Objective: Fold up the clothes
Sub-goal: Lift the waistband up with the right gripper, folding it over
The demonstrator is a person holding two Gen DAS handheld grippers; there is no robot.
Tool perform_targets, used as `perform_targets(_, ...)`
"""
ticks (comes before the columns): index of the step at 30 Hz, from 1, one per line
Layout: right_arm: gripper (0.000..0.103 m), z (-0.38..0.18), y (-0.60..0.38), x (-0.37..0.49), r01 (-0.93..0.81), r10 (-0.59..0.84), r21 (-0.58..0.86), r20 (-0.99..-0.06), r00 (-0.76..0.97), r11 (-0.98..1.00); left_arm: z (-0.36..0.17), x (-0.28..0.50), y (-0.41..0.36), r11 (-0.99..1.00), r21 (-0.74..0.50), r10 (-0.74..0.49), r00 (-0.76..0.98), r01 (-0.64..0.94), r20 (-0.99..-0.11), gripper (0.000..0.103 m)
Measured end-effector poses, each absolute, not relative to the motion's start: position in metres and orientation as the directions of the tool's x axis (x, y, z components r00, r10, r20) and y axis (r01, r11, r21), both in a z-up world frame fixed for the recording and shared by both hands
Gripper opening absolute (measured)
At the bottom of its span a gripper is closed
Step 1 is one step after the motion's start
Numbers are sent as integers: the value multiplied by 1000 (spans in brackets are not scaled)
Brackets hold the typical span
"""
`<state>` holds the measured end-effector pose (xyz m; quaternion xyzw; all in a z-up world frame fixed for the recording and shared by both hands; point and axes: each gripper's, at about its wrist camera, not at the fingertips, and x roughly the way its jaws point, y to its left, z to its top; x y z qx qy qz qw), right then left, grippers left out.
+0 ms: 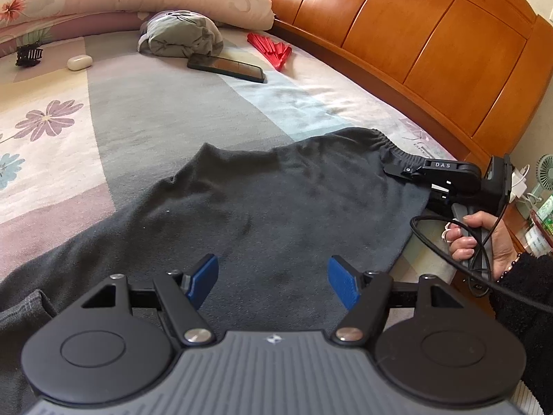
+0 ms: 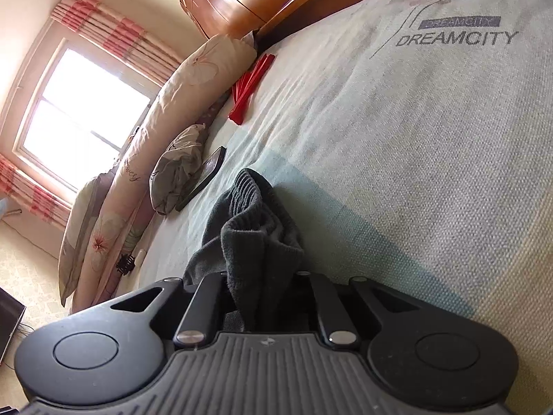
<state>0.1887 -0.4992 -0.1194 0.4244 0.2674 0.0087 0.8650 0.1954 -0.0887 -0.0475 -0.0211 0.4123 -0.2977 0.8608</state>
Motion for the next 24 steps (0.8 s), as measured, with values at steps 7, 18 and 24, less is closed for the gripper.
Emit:
perform_targets(7,13,-92,-483,191,198,211,646,-499,840,737,-43,190,-78,828,-265,-517,493,494,-699,70)
perform_targets(18,13,-21,-430,184,84,199,489,-498,844,868,-40,172,-47,818,-244,-515,476,520,-713,70)
perform_targets(24,14,9,-390,178,12,206,408,-486,850,913,-38,163,-24,816,-266,-527,471,513,-707,72)
